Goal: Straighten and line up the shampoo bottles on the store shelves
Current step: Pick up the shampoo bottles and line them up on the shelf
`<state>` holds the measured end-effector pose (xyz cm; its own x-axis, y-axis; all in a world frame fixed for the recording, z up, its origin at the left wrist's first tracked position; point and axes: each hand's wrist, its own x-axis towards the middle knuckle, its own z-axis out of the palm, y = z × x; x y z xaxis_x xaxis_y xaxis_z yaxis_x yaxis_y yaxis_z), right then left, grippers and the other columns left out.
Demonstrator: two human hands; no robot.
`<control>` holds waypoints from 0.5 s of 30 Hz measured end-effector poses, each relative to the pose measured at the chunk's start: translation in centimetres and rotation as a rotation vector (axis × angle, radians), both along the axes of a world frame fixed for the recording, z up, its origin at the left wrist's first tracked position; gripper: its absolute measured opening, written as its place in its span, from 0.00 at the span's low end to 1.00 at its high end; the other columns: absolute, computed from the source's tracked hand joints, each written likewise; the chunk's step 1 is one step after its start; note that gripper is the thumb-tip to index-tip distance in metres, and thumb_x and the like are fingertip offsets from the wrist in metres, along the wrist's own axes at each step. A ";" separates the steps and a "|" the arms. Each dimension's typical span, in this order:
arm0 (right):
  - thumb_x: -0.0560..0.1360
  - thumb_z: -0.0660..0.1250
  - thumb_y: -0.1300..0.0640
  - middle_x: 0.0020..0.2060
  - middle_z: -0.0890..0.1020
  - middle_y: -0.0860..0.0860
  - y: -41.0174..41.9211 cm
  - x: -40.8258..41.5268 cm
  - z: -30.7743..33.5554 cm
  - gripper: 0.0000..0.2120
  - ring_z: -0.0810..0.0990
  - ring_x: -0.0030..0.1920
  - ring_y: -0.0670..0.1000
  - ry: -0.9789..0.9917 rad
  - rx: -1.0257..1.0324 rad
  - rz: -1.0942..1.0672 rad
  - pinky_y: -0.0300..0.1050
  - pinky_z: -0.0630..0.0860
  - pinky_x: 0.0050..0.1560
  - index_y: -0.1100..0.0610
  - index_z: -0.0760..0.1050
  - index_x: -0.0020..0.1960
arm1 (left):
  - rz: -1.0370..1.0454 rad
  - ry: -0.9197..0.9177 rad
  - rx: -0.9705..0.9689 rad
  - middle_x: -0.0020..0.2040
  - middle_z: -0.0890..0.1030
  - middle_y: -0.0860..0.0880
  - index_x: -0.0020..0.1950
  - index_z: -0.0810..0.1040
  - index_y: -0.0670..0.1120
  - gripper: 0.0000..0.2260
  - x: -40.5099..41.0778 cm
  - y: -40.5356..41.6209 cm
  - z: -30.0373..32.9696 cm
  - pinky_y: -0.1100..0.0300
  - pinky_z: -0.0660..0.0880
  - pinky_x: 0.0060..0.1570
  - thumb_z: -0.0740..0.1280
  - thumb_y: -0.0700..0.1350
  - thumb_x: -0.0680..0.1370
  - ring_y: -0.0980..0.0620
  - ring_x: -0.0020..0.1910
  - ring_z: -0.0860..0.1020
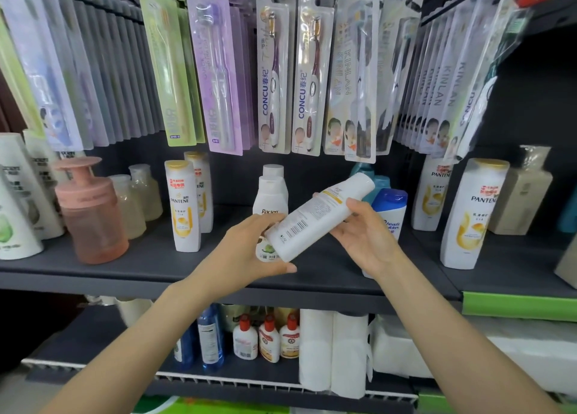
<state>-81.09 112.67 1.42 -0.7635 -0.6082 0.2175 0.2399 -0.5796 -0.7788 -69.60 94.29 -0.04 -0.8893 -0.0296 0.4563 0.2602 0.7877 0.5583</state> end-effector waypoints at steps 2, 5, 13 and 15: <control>0.62 0.76 0.57 0.63 0.77 0.61 0.1 -0.3 -0.1 0.30 0.77 0.63 0.56 0.052 -0.021 0.066 0.47 0.77 0.58 0.61 0.73 0.62 | 0.017 0.039 -0.009 0.58 0.72 0.59 0.67 0.65 0.58 0.36 -0.1 -0.1 0.1 0.77 0.67 0.50 0.77 0.52 0.64 0.63 0.56 0.72; 0.65 0.71 0.61 0.64 0.76 0.60 0.1 -0.3 0.2 0.25 0.76 0.64 0.56 0.087 -0.061 0.134 0.48 0.77 0.58 0.58 0.72 0.62 | 0.062 0.140 -0.059 0.58 0.71 0.57 0.67 0.66 0.57 0.36 -0.3 -0.3 0.0 0.75 0.66 0.51 0.78 0.49 0.63 0.63 0.55 0.71; 0.71 0.63 0.60 0.64 0.76 0.60 -0.4 -0.4 0.5 0.22 0.76 0.64 0.56 0.085 0.009 0.120 0.51 0.78 0.57 0.59 0.70 0.65 | 0.068 0.189 -0.070 0.57 0.68 0.57 0.70 0.66 0.53 0.34 -0.4 -0.9 -0.2 0.78 0.65 0.56 0.76 0.46 0.67 0.65 0.57 0.69; 0.71 0.68 0.57 0.61 0.79 0.59 -0.5 -0.5 0.5 0.23 0.79 0.60 0.56 0.056 0.038 0.089 0.51 0.80 0.52 0.60 0.71 0.64 | 0.061 0.156 0.030 0.58 0.70 0.56 0.69 0.68 0.52 0.32 -0.4 -1.1 -0.3 0.77 0.66 0.57 0.75 0.44 0.68 0.62 0.58 0.71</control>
